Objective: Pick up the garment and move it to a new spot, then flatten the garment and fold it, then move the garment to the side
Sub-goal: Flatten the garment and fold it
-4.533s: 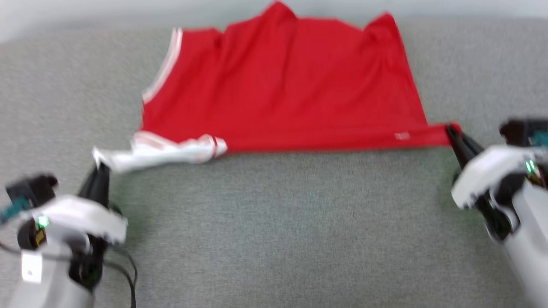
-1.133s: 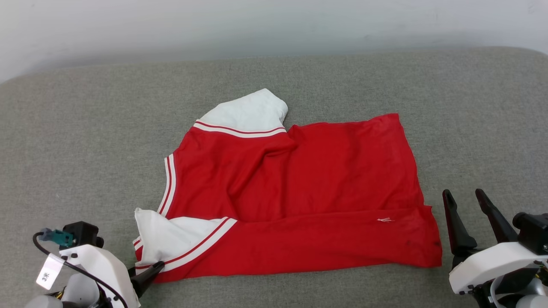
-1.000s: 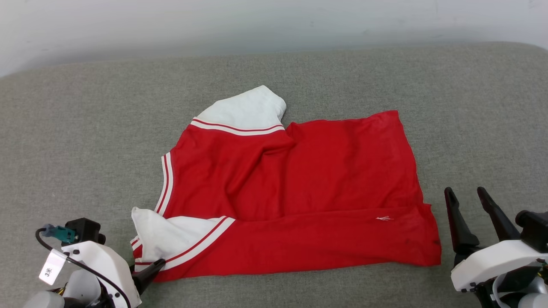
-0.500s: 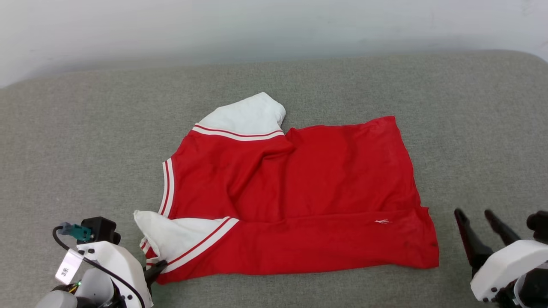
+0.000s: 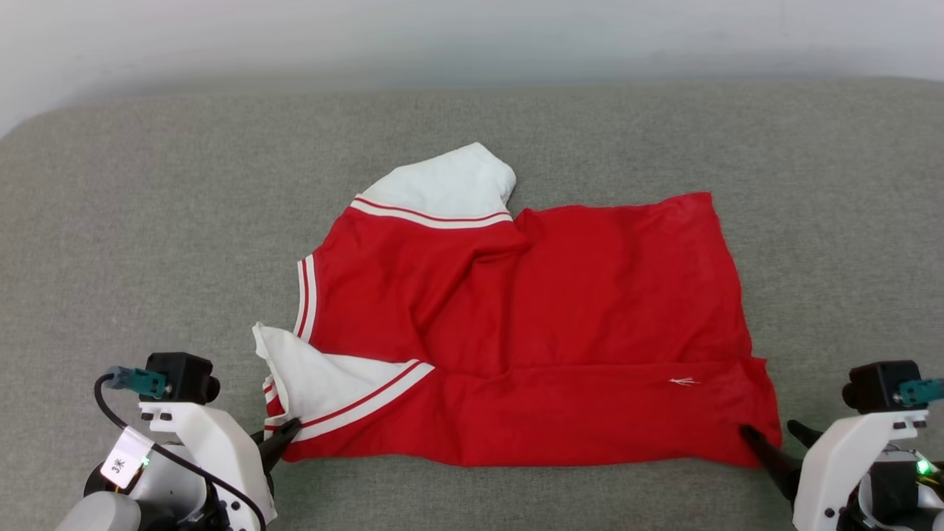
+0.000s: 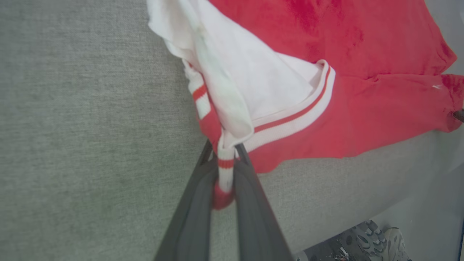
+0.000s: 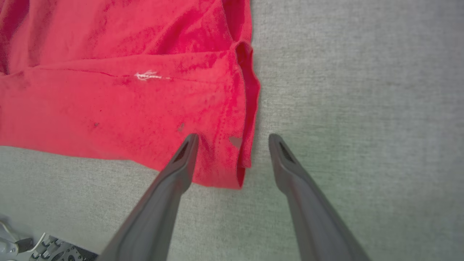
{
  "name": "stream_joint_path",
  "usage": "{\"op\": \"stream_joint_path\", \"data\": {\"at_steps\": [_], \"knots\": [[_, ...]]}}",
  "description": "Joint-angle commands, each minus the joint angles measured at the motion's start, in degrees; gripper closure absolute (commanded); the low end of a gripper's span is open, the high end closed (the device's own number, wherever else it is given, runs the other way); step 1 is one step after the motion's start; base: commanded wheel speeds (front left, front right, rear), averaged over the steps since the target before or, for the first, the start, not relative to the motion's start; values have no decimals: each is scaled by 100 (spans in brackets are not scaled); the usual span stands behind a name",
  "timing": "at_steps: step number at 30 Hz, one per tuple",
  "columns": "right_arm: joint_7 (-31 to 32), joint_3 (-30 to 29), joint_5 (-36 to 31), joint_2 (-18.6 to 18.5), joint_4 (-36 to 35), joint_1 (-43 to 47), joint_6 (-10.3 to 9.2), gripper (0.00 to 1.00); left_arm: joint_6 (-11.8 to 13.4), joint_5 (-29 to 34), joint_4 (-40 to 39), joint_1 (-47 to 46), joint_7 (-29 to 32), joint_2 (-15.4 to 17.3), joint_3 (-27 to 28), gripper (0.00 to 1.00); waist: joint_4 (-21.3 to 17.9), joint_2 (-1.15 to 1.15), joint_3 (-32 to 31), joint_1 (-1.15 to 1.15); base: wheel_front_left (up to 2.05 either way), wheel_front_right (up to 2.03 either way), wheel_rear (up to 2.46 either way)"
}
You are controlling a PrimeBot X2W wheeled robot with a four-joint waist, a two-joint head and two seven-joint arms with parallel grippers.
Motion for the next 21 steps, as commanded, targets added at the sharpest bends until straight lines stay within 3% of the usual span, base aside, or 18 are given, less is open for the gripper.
{"op": "stream_joint_path", "data": {"at_steps": [1,7,8,9,10,11,21], "knots": [[33,43,14,-35,47,-105,-5,0,20,29,-39,-63,-23,-3,-9,100,48,0,98,0,0,0,0],[330,291,145,-11,555,-194,-4,0,-9,33,-39,-91,-56,-51,-51,100,135,0,250,0,0,0,0],[383,337,171,12,623,-188,-4,6,-10,29,-28,-80,-70,-58,-49,100,141,0,259,0,0,0,0],[377,380,152,13,656,-197,-3,56,-17,27,-20,-69,-95,-67,-51,100,144,0,261,0,0,0,0],[364,420,185,35,685,-207,-2,96,-25,21,-9,-60,-109,-75,-50,100,145,0,263,0,0,0,0],[395,460,218,36,715,-211,-2,100,-37,12,4,-53,-111,-88,-58,100,149,0,256,0,0,0,0],[207,372,185,-246,305,-104,-4,100,-27,94,138,187,-270,-137,-149,100,177,0,-353,0,0,0,0]]}}
